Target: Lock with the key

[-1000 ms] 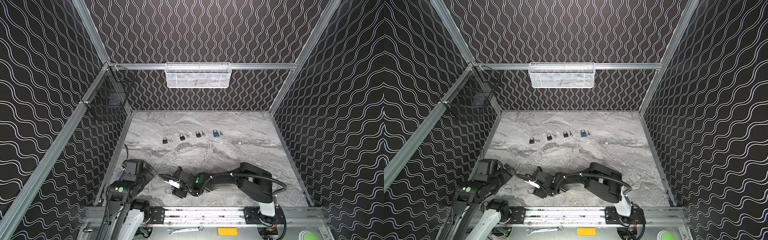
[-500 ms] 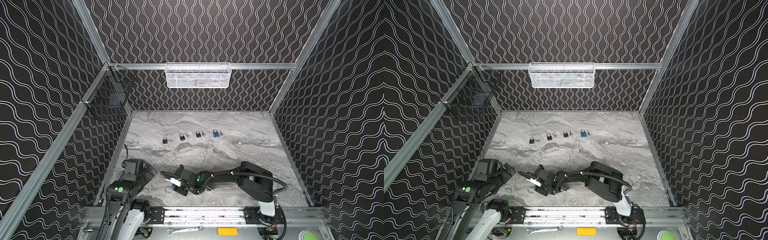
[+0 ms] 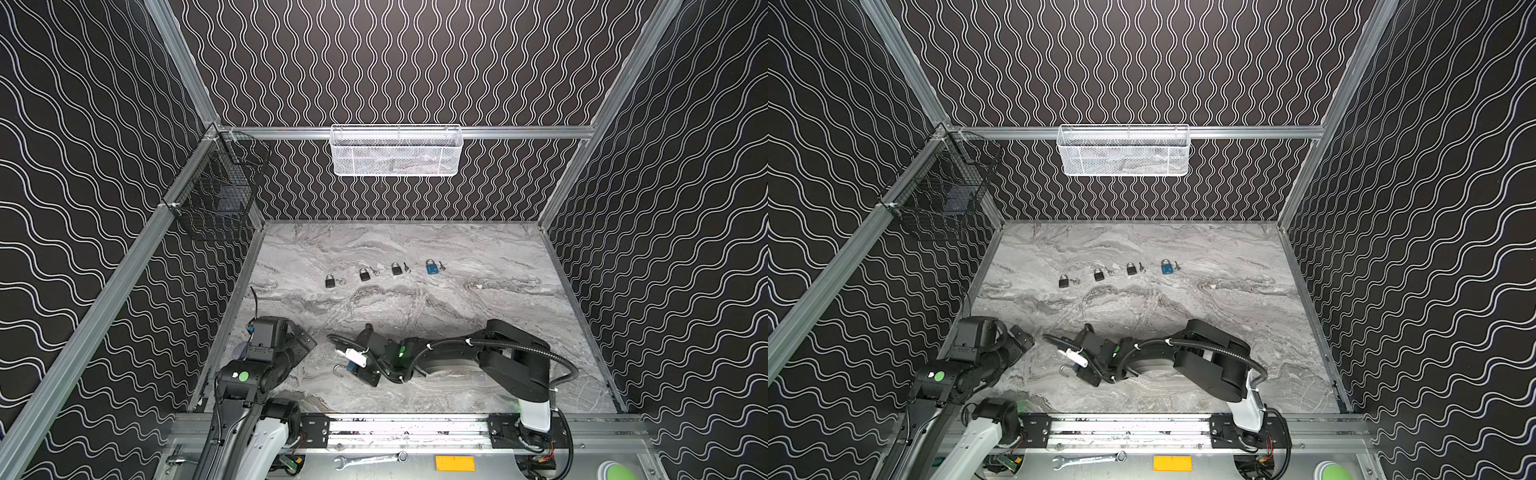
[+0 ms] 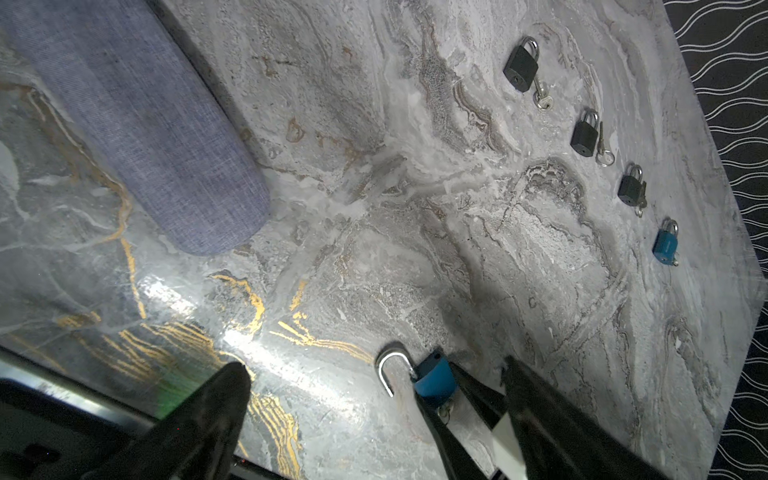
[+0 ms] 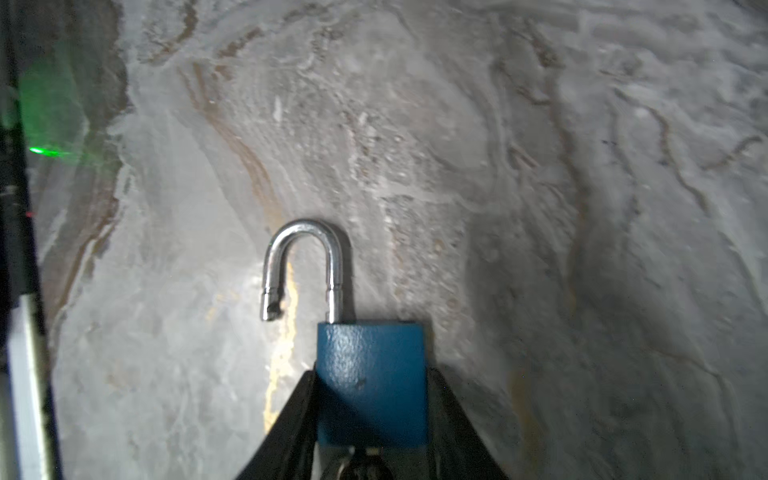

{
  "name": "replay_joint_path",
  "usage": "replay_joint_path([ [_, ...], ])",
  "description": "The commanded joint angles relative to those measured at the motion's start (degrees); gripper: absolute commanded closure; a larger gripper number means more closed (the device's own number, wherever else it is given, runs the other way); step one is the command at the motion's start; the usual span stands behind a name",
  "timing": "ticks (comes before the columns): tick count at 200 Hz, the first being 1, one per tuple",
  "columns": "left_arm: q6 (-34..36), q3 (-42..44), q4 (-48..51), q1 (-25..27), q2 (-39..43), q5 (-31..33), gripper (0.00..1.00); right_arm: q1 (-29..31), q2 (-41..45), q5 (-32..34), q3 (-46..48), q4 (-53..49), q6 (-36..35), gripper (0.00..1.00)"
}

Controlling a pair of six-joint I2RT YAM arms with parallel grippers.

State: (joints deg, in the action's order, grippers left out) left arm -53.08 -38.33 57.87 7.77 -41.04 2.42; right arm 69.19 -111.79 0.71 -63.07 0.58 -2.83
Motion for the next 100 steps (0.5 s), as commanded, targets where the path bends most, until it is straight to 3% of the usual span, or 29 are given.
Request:
replay_joint_path([
  [1,2.6,1.3,-6.5,-0.1,-0.2,-4.1,0.01,-1.6,2.6,-0.5,2.7,1.3,3.5,0.80],
  [49,5.2,4.4,-16.6,-0.1,-3.4,-11.3,0.01,-5.0,9.0,-1.1,8.8,5.7,6.7,0.83],
  [100,7.1,8.2,-35.6,0.3,-12.0,-24.3,0.01,-9.6,15.9,-3.0,14.5,8.4,10.5,0.84],
])
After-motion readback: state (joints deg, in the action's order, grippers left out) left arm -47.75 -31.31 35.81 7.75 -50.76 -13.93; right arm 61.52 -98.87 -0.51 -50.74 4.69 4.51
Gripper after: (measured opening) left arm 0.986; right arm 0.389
